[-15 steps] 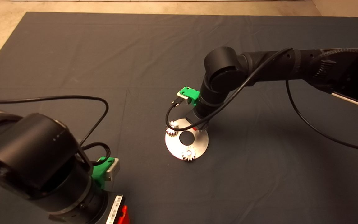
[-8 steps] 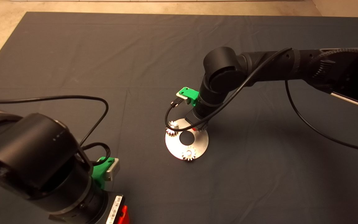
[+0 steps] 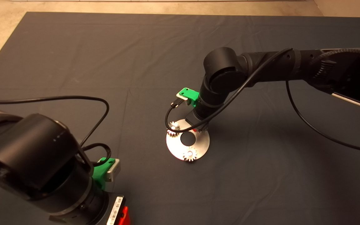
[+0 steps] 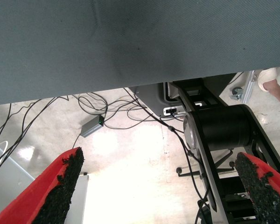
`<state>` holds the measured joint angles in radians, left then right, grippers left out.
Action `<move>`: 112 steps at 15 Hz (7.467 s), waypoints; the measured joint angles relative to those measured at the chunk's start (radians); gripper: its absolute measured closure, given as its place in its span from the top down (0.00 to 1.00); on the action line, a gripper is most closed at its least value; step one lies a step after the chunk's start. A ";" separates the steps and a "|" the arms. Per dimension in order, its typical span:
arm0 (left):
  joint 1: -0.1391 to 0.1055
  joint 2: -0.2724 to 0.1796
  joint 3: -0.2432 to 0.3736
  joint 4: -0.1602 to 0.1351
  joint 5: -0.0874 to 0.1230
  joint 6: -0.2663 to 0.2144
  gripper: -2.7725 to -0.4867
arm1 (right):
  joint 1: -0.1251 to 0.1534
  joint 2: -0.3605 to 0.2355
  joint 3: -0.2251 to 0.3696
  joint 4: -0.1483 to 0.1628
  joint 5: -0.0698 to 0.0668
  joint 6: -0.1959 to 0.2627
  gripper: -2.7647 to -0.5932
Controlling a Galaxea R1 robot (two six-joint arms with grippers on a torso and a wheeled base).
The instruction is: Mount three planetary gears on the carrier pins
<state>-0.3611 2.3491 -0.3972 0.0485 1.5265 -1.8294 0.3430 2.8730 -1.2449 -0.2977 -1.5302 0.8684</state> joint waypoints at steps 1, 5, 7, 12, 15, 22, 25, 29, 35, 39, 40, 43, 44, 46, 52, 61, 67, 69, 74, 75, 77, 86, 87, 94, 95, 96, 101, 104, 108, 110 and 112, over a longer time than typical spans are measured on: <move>0.000 0.000 0.000 0.000 0.000 0.000 0.81 | 0.000 0.000 0.000 0.000 0.000 -0.001 0.22; 0.000 0.000 0.000 0.000 0.000 0.000 0.81 | 0.000 0.000 0.000 0.000 0.000 -0.004 0.22; 0.000 0.000 0.000 0.000 0.000 0.000 0.81 | 0.000 0.000 0.000 0.000 0.000 -0.004 0.22; 0.000 0.000 0.000 0.000 0.000 0.000 0.81 | 0.000 -0.001 0.000 0.000 0.000 -0.005 0.22; 0.000 0.006 0.000 0.000 0.000 0.000 0.81 | 0.000 -0.001 0.000 0.000 0.000 -0.007 0.22; 0.000 0.017 0.000 0.000 0.000 0.000 0.81 | 0.000 -0.003 0.025 0.000 0.001 -0.007 0.22; 0.000 0.017 0.000 0.000 0.000 0.000 0.81 | 0.000 -0.003 0.031 0.000 0.000 -0.007 0.22; -0.003 0.019 0.000 0.000 0.000 0.000 0.81 | 0.000 -0.014 0.034 0.000 0.000 -0.032 0.22; -0.003 0.020 0.003 0.000 0.000 0.000 0.81 | -0.003 -0.025 0.034 0.000 0.001 -0.057 0.22; -0.003 0.022 0.006 0.000 0.000 0.000 0.81 | -0.011 -0.037 0.034 0.000 -0.001 -0.070 0.22; -0.003 0.022 0.007 0.000 0.000 0.000 0.81 | -0.016 -0.037 0.035 0.000 -0.001 -0.077 0.22; -0.003 0.023 0.007 0.000 0.000 0.000 0.81 | -0.016 -0.041 0.035 -0.001 0.004 -0.086 0.22; -0.003 0.023 0.007 0.000 0.000 0.000 0.81 | -0.016 -0.041 0.035 -0.001 0.004 -0.086 0.22; -0.003 0.022 0.007 0.000 0.000 0.000 0.81 | -0.016 -0.041 0.035 -0.001 0.004 -0.090 0.22; -0.003 0.023 0.007 0.000 0.000 0.000 0.81 | -0.016 -0.041 0.035 -0.004 0.004 -0.091 0.22; -0.003 0.022 0.007 0.000 0.000 0.000 0.81 | -0.014 -0.039 0.035 -0.006 0.002 -0.091 0.22; -0.003 0.023 0.007 0.000 0.000 0.000 0.81 | -0.013 -0.039 0.035 -0.011 0.002 -0.093 0.22; -0.003 0.023 0.007 0.000 0.000 0.000 0.81 | -0.012 -0.039 0.035 -0.012 0.002 -0.093 0.22; -0.003 0.036 0.007 0.000 0.000 0.000 0.81 | 0.001 -0.028 0.035 -0.015 0.000 -0.093 0.22; -0.003 0.037 0.007 0.000 0.000 0.000 0.81 | 0.001 -0.027 0.035 -0.017 0.001 -0.093 0.22; -0.003 0.039 0.007 0.000 0.000 0.000 0.81 | 0.001 -0.027 0.035 -0.021 0.000 -0.093 0.22; -0.003 0.044 0.007 0.000 0.000 0.000 0.81 | 0.001 -0.027 0.035 -0.043 0.000 -0.093 0.22; -0.003 0.044 0.007 0.000 0.000 0.000 0.81 | 0.001 -0.027 0.035 -0.046 0.000 -0.093 0.22; -0.003 0.044 0.007 0.000 0.000 0.000 0.81 | 0.000 -0.026 0.035 -0.058 0.000 -0.093 0.22; -0.003 0.044 0.007 0.000 0.000 0.000 0.81 | 0.000 -0.025 0.035 -0.059 0.000 -0.093 0.22; -0.003 0.044 0.007 0.000 0.000 0.000 0.81 | 0.000 -0.024 0.036 -0.060 0.000 -0.093 0.22; -0.003 0.044 0.007 0.000 0.000 0.000 0.81 | 0.000 -0.020 0.036 -0.061 0.000 -0.093 0.22; -0.003 0.044 0.007 0.000 0.000 0.000 0.81 | -0.004 -0.020 0.036 -0.061 0.000 -0.093 0.22; -0.003 0.044 0.007 0.000 0.000 0.000 0.81 | -0.015 -0.022 0.036 -0.061 0.000 -0.093 0.22; -0.003 0.044 0.007 0.000 0.000 0.000 0.81 | -0.017 -0.023 0.036 -0.061 0.000 -0.093 0.22; -0.003 0.044 0.007 0.000 0.000 0.000 0.81 | -0.017 -0.023 0.036 -0.061 0.000 -0.093 0.22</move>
<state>-0.3636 2.3930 -0.3904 0.0481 1.5268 -1.8294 0.3260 2.8500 -1.2085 -0.3583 -1.5302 0.7755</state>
